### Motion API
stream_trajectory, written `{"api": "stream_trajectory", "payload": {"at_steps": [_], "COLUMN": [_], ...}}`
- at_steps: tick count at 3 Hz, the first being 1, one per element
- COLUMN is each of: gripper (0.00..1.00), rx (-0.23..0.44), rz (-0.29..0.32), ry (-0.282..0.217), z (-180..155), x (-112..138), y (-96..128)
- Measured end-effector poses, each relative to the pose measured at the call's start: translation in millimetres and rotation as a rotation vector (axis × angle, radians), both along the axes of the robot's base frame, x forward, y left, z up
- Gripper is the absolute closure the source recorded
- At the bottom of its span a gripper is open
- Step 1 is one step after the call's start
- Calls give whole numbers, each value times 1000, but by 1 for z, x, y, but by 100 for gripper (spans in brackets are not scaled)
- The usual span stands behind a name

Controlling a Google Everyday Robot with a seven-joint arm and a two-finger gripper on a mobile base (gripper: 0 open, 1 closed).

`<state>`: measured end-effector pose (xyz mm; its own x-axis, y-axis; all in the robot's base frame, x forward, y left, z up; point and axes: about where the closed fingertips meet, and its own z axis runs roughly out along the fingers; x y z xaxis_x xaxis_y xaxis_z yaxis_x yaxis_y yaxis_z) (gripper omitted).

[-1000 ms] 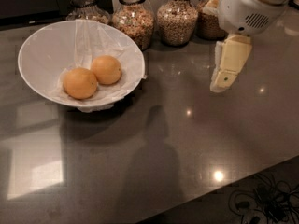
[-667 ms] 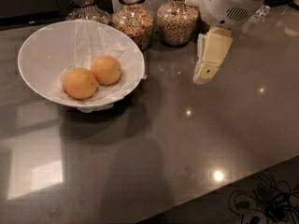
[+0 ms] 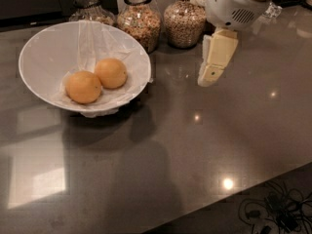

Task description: Pick orange from white bowl

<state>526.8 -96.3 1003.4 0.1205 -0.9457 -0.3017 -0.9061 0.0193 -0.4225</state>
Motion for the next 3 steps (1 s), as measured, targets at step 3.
{"api": "stream_trajectory", "payload": {"at_steps": [3], "gripper": [0], "rx": [238], "rz": [187], "ry": [-40], "z": [0], "x": [77], "y": [83]}}
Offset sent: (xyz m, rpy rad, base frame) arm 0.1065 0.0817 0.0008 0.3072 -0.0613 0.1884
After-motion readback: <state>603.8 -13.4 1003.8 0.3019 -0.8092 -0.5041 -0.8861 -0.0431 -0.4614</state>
